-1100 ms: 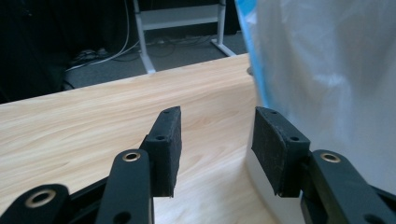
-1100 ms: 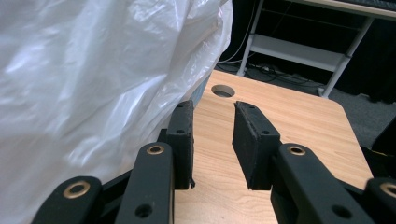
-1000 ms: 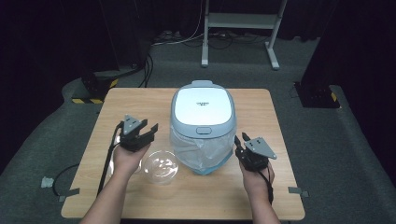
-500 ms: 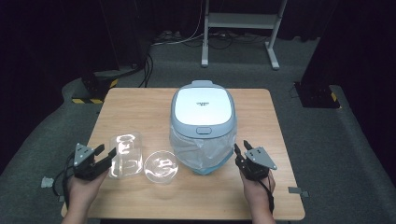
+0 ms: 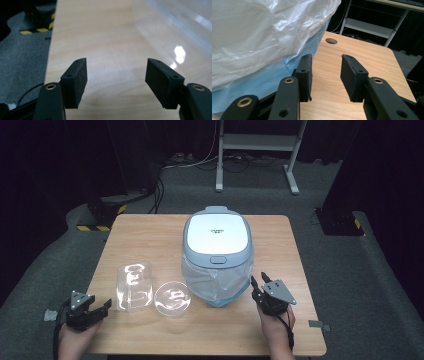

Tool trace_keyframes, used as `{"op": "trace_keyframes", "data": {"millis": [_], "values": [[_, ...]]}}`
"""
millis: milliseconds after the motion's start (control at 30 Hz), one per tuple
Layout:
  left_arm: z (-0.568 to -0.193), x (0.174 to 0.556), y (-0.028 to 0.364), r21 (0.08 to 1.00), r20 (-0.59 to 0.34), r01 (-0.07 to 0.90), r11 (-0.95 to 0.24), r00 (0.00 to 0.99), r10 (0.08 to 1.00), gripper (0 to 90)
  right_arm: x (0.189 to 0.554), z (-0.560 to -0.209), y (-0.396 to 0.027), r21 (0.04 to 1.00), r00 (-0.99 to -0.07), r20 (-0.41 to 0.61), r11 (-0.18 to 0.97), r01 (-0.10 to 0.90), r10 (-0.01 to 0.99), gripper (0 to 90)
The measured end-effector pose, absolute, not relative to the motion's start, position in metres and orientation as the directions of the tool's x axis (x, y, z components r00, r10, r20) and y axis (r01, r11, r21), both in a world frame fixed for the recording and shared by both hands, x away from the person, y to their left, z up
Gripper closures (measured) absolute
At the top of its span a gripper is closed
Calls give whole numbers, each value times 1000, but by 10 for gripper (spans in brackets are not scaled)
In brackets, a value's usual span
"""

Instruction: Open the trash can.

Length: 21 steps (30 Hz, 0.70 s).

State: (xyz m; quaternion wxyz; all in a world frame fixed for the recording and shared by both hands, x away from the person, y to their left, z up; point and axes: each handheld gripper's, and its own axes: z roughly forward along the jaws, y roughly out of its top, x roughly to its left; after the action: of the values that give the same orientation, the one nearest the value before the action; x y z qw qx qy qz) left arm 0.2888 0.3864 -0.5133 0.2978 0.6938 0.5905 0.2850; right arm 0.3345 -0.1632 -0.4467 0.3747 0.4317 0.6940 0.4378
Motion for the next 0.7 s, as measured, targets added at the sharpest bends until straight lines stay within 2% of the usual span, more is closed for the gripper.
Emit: {"op": "trace_keyframes", "data": {"millis": [133,500,600,700], "values": [[-523,293,384,711,29,690,-136,164,986,296,334,-446,-164,933,-344,-142,241,266,928,592],[-529,292,385,740,-3,659,-131,197,980,224,331,-436,-166,947,-344,-115,208,246,932,525],[-530,295,383,732,-2,664,-150,223,975,154,329,-432,-168,954,-342,-95,184,238,935,500],[-530,295,382,732,-7,665,-150,227,974,143,326,-428,-169,959,-340,-78,163,230,937,471]]}}
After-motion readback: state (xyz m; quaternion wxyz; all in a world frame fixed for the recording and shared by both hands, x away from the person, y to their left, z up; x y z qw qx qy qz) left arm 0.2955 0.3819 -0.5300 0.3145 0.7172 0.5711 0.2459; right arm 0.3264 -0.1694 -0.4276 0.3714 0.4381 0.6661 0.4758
